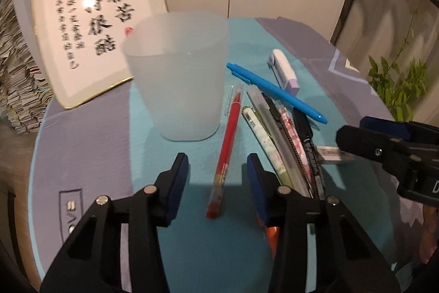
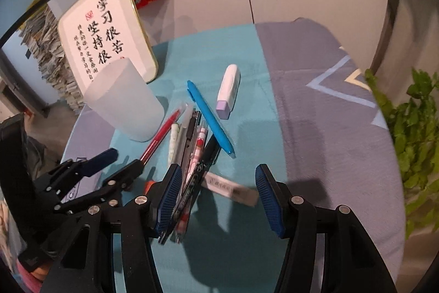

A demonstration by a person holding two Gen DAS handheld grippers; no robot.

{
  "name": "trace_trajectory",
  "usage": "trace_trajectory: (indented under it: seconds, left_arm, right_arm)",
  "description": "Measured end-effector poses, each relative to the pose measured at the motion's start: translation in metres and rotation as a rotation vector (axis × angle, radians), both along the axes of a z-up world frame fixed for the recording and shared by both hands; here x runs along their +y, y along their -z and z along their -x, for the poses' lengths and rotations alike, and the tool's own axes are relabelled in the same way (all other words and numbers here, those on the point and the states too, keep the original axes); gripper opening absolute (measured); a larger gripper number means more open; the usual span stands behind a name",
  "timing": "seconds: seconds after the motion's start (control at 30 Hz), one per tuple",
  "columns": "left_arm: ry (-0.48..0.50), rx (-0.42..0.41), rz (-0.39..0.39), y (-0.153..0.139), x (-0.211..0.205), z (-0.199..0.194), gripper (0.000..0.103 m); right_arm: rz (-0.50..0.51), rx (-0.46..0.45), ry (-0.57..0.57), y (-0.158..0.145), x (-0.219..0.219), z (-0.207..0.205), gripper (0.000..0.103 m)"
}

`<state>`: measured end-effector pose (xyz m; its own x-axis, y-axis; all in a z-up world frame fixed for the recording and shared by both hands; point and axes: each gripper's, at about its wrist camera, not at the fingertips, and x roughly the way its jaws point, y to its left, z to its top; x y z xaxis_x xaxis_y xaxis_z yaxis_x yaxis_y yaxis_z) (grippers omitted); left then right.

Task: Organize stationery
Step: 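Grasp the red gel pen with the left gripper while the right grasps a black marker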

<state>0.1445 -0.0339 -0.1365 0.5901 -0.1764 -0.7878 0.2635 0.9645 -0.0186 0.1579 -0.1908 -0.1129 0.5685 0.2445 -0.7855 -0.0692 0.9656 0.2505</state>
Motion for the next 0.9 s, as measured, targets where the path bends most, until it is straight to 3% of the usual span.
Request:
trace_trajectory:
  seconds: [0.27,0.53,0.9]
  left_arm:
    - [0.018,0.005,-0.011,0.01,-0.004,-0.014,0.011]
    - [0.024,0.019,0.007,0.007,0.001,-0.002,0.008]
    - [-0.003,0.024,0.015,-0.002,0.031,0.057,0.008]
  right_arm:
    - [0.021,0.083,-0.066,0.022,0.019,-0.025,0.043]
    - [0.022,0.092,-0.118,0.026,0.028,-0.024,0.011]
    - [0.042,0.109,-0.153,0.01,0.028,0.022,0.011]
